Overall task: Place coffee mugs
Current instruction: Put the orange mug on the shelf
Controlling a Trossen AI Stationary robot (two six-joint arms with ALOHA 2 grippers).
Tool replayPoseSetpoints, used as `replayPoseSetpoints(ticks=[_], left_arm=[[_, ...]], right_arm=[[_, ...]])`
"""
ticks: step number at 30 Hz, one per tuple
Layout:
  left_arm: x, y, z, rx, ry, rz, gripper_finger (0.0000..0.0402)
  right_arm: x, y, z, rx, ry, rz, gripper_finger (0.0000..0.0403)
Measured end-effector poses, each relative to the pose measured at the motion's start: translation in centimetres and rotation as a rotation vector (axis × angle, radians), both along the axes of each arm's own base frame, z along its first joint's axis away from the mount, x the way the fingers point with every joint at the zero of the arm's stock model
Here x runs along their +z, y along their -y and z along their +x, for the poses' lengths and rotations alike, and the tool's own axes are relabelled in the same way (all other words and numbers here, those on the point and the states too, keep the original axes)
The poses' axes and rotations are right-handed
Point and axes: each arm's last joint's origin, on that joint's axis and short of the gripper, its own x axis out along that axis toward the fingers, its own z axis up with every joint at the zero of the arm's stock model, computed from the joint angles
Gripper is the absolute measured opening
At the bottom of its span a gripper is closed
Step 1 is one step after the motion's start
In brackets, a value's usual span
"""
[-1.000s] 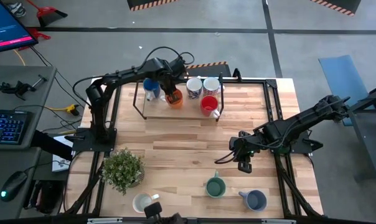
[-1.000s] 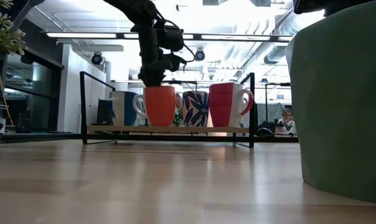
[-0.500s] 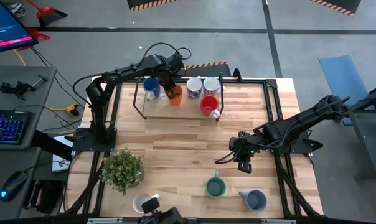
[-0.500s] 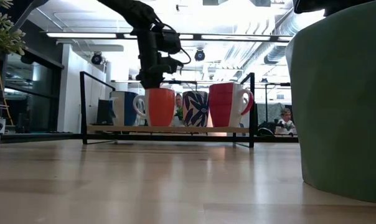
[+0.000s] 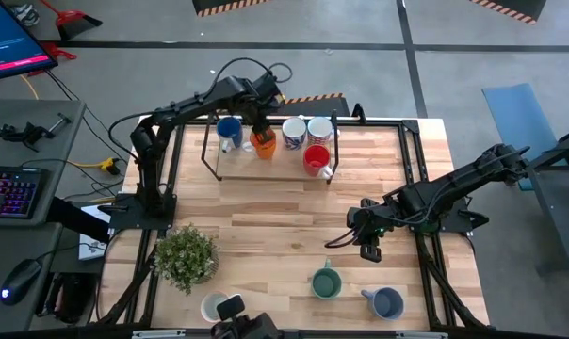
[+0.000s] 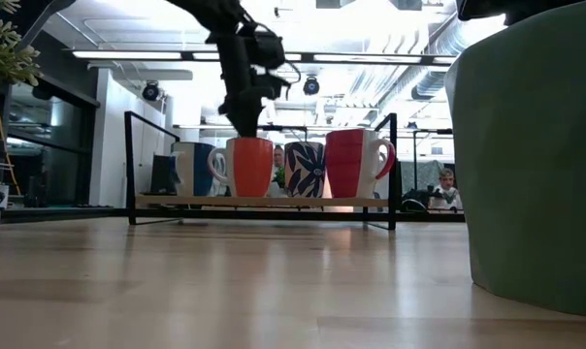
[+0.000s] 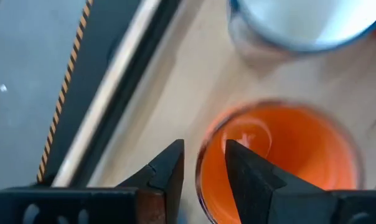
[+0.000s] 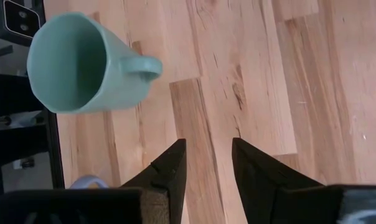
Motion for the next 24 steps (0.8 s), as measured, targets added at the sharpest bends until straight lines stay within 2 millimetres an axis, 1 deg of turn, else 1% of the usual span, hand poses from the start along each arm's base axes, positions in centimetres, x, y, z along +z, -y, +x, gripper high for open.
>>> replayPoseSetpoints(ticks=[3,5,7,10,14,18,21,24], left_arm=[[2.1,-0.1,0.1,0.003,0.035,0.028,0.0108],[3.4,0.4,0.1,0.021,0.048,0.023,0.0108],[4.3,1.2,0.2,0.025,0.047,0.003,0.0108],[5.2,3.2,0.6,-0.009,0.028,-0.027,0.0108],[4.8,5.9,1.2,-0.095,-0.055,-0.065,0.0108],[3.1,8.2,2.2,-0.187,-0.122,-0.089,0.0108],[2.0,9.5,2.7,-0.224,-0.140,-0.095,0.0108],[0.9,9.9,3.1,-0.239,-0.148,-0.095,0.0108]], right_arm=[[0.0,0.0,0.0,0.000,0.001,0.001,0.0108],[0.0,0.0,0.0,0.000,0.001,0.000,0.0108],[0.0,0.0,0.0,0.000,0.000,0.000,0.0108],[0.0,0.0,0.0,0.000,0.000,0.000,0.0108],[0.0,0.0,0.0,0.001,-0.002,0.001,0.0108],[0.0,0.0,0.0,0.002,-0.003,0.003,0.0108],[0.0,0.0,0.0,0.000,-0.004,0.005,0.0108],[0.0,0.0,0.0,0.004,-0.005,0.007,0.0108]])
